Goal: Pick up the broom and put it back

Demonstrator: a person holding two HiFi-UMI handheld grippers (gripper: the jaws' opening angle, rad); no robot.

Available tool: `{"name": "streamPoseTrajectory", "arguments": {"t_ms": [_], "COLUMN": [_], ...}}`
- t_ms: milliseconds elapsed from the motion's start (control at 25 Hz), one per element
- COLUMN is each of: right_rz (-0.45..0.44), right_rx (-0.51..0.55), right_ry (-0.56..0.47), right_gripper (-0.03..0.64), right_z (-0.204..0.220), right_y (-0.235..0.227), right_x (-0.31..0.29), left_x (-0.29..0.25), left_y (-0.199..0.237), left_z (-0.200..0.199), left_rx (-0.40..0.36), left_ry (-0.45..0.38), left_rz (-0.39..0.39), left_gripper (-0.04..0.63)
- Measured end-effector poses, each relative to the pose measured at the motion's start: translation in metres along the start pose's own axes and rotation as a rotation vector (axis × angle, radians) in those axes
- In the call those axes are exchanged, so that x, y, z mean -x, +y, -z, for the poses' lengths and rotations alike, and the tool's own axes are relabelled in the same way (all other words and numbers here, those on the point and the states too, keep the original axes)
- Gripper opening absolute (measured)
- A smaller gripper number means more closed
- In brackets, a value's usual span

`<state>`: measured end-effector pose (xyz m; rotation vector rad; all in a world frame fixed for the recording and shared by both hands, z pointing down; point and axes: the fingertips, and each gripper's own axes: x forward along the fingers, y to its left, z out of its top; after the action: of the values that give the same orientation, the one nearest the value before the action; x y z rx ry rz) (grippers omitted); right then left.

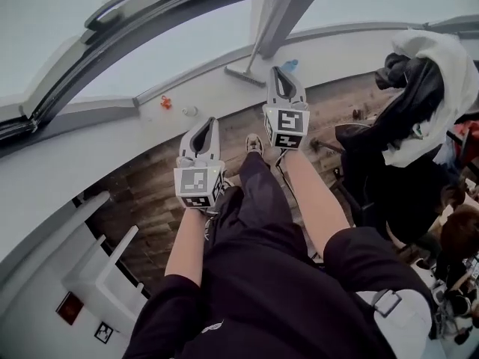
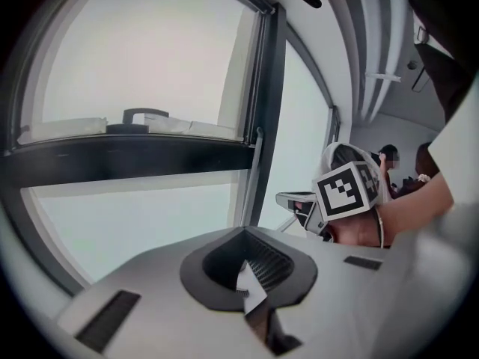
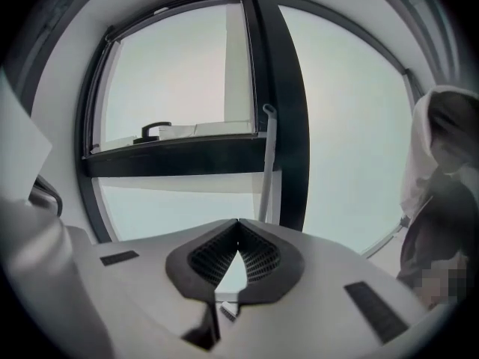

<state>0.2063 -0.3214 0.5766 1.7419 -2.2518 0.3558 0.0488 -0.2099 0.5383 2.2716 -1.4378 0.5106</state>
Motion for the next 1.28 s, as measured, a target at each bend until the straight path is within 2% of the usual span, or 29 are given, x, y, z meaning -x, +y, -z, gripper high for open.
{"name": "streamPoseTrajectory", "arguments": {"t_ms": [160,280,400,560,840,1040,1120,1280], "right_rz": [-0.003,0.010,0.015,0.014,-0.015,0.011,0.005,-0.027], "right_rx": [-0.006,-0.010,-0.022,-0.027,-0.051,-0.050,-0.057,-0.071], "right_ry": [0.025,0.045,0.077,0.111,0.162,0.160,0.140,0.116], "right_gripper": [0.021,0.023,0.026,0.143,0.172,0.172,0.102,0.092], "right_z": [0.015,0.024,0.033,0.043,0.064,0.069,0.065,0.065], "right_y": [-0.004,-0.008,-0.013,-0.024,-0.038,-0.046,-0.045,-0.038], "right_x": [-0.035,-0.056,-0.078,-0.109,-0.168,-0.185,-0.188,-0.177], "left_x": [-0.023,-0.045,-0.068,-0.080,-0.074,-0.071,-0.072,-0.068], "left_y": [0.003,0.002,0.000,0.005,0.008,0.011,0.013,0.010], "left_z": [0.008,0.007,-0.003,-0.006,0.012,0.021,0.018,0.019], "left_rx": [0.005,0.021,0.003,0.019,0.036,0.049,0.042,0.029], "left_ry": [0.033,0.050,0.052,0.058,0.103,0.126,0.120,0.118], "left_rz": [-0.019,0.004,0.029,0.021,-0.001,-0.006,-0.010,0.004], "left_gripper": [0.000,0.000,0.000,0.000,0.000,0.000,0.000,0.000]}}
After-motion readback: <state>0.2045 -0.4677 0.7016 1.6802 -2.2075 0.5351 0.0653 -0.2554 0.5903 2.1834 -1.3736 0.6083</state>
